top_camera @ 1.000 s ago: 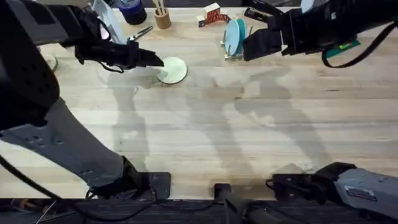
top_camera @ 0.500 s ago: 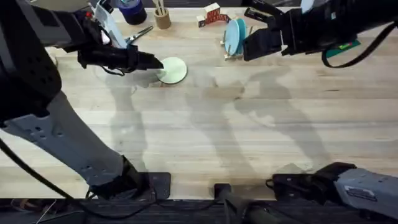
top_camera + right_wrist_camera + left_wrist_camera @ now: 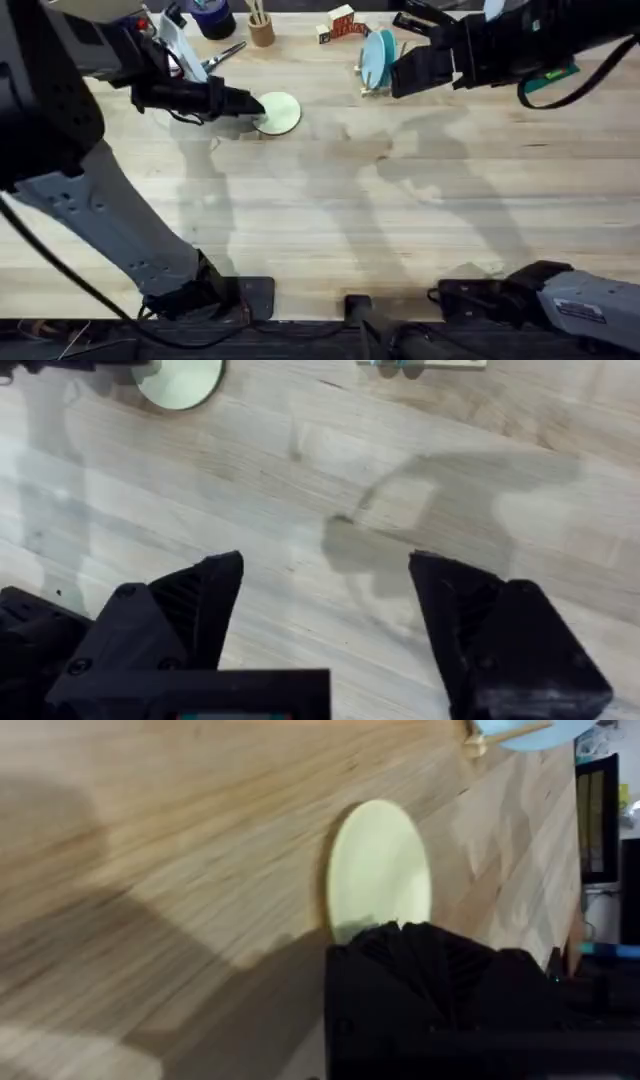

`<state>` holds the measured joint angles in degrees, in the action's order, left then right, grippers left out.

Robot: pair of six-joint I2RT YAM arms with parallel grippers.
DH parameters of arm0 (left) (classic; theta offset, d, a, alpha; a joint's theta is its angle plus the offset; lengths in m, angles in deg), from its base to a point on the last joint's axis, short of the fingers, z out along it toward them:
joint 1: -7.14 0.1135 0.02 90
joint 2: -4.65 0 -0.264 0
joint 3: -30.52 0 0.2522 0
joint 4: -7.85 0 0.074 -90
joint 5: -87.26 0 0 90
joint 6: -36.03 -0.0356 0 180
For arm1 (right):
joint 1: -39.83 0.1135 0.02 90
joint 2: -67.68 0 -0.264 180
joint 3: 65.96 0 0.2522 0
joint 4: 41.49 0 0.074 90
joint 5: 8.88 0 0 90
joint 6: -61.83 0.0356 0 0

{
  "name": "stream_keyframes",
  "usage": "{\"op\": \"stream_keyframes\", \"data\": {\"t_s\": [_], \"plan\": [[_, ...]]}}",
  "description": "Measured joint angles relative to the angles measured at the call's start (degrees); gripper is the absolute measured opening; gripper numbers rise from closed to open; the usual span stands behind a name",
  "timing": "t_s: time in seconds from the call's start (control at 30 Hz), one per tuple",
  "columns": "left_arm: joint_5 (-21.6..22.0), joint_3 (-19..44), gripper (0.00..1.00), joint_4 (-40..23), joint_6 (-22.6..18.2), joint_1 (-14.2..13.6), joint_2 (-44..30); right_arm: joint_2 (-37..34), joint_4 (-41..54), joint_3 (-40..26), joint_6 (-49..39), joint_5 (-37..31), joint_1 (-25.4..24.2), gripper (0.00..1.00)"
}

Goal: Pick up the plates from the table one by one and place each into a slot on the dish rack.

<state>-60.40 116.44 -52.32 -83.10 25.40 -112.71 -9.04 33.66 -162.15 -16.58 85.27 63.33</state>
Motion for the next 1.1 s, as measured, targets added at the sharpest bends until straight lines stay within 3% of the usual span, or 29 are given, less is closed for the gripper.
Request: {"op": "stream_keyframes", "data": {"t_s": [0.3, 1.1], "plan": [[-2.6, 0.1, 0.038, 0.0, 0.0, 0.0, -3.4, 0.0, 0.0, 0.0, 0.0, 0.0, 0.0, 0.996], [-2.6, 0.2, 0.039, 0.8, 2.6, 0.0, -3.6, 0.0, 0.0, 0.0, 0.5, 0.2, 0.0, 0.996]]}}
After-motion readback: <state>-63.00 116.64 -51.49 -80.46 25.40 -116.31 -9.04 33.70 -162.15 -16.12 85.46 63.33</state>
